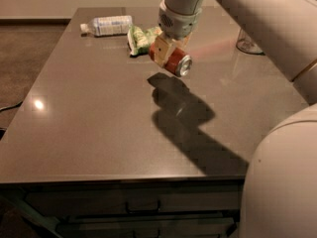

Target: Pick coke can

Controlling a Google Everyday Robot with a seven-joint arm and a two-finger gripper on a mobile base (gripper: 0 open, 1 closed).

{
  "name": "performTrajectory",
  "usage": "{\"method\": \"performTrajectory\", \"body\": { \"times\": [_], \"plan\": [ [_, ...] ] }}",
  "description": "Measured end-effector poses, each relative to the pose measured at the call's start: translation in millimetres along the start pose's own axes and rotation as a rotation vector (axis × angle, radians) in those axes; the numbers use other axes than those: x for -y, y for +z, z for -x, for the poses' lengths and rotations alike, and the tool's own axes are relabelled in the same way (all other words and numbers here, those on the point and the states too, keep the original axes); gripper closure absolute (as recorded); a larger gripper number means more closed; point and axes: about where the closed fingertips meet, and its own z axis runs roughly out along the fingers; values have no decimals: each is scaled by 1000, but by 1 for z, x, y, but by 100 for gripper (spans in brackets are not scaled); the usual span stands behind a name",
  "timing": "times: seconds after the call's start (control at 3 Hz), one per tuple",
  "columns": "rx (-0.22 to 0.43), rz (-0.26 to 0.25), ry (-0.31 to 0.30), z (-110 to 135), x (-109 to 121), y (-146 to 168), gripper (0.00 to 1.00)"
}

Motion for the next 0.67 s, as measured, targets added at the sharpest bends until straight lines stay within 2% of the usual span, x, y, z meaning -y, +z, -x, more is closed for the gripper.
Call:
{"method": "performTrajectory", "body": {
  "times": [0.33, 0.67],
  "plan": [
    [84, 24, -52, 12, 0, -42, 100],
    [89, 23, -53, 15, 0, -41, 100]
  ]
}}
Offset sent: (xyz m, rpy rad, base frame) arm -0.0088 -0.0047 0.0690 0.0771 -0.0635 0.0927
